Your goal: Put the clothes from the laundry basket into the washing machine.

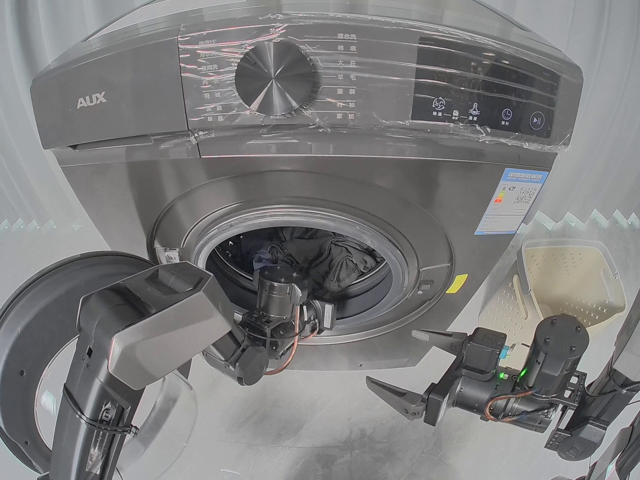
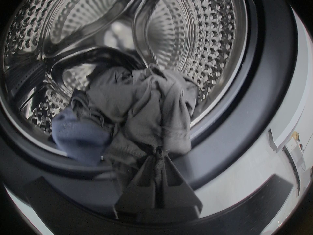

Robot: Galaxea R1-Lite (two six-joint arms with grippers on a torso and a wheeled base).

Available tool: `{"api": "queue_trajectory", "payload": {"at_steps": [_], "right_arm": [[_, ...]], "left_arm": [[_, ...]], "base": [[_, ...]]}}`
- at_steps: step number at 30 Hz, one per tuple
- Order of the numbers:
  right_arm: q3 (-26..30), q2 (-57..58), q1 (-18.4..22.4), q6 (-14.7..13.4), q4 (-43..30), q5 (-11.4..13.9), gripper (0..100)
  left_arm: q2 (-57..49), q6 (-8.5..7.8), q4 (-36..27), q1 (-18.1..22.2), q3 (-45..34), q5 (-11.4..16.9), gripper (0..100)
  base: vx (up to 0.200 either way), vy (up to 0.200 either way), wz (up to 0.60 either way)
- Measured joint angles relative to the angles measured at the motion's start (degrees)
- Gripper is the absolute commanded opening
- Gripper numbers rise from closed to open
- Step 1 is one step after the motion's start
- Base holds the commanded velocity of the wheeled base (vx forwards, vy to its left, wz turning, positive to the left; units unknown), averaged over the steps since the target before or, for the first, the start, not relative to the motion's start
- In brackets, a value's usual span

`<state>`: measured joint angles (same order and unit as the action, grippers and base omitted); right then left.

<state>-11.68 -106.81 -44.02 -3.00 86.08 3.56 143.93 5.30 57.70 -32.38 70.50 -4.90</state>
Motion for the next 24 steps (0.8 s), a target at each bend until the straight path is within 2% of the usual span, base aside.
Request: {"api": "queue_trajectory", "payload": {"at_steps": [7, 16, 23, 24], "right_arm": [[-0.1, 0.0, 0.0, 0.0, 0.0, 0.0, 100], [-0.2, 0.1, 0.1, 0.0, 0.0, 0.0, 100], [-0.3, 0.0, 0.0, 0.0, 0.0, 0.0, 100], [-0.3, 0.1, 0.0, 0.0, 0.0, 0.0, 100]], "left_arm": [[1.8, 0.22, 4.0, 1.5, 11.7, -1.4, 0], [6.9, 0.27, 5.8, 4.7, 27.1, -3.9, 0], [9.6, 0.44, 5.7, 5.6, 32.2, -5.1, 0], [9.8, 0.44, 5.6, 5.6, 32.4, -5.1, 100]], "base": [[0.0, 0.0, 0.0], [0.0, 0.0, 0.0], [0.0, 0.0, 0.0], [0.0, 0.0, 0.0]]}}
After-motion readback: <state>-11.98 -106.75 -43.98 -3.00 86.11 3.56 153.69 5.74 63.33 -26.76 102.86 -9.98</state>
